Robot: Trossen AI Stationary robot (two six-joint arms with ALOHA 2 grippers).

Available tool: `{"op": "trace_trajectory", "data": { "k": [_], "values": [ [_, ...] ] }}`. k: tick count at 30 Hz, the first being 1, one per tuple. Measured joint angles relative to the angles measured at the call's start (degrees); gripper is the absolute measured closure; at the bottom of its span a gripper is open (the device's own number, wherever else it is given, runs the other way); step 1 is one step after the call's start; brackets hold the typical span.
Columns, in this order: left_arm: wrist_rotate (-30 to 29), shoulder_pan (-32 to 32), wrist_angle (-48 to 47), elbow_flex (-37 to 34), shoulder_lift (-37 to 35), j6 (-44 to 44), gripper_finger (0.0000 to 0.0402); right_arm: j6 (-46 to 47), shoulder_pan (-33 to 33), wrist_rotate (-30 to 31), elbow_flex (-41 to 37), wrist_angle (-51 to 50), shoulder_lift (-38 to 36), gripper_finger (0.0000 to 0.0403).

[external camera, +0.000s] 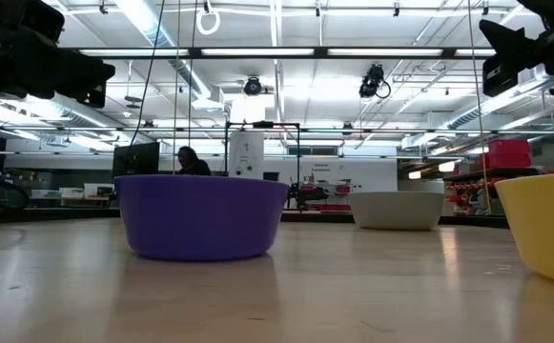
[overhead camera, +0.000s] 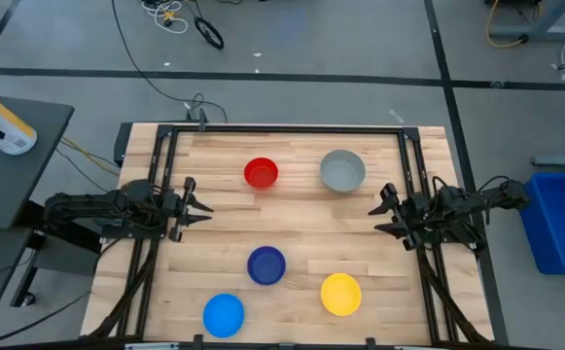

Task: Nest bowls inside each other
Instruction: Stack the yellow bowl on top of the gray bowl

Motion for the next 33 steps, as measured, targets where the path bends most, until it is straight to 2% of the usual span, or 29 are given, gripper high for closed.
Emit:
{"op": "trace_trajectory", "data": {
  "k": [7,20,26,30,33],
  "values": [
    [-0.02,0.0,0.13,0.0,0.0,1.33,0.0308,8.99,0.0,0.19,0.0,0.18,0.0,0.0199],
    [-0.04,0.0,0.15,0.0,-0.01,7.54,0.0308,12.85,0.0,-0.54,0.0,0.92,0.11,0.0212],
    [-0.04,0.0,0.15,0.0,0.0,7.61,0.0308,13.37,0.0,-0.79,0.0,-7.0,0.11,0.0212],
    [-0.04,-0.01,0.16,0.0,-0.01,7.59,0.0308,18.23,-0.45,7.86,0.03,-14.27,0.36,0.0217],
    [-0.06,0.0,0.17,0.0,0.0,7.54,0.0308,18.83,-0.6,4.43,0.11,-14.49,4.36,0.0217]
  ]
}}
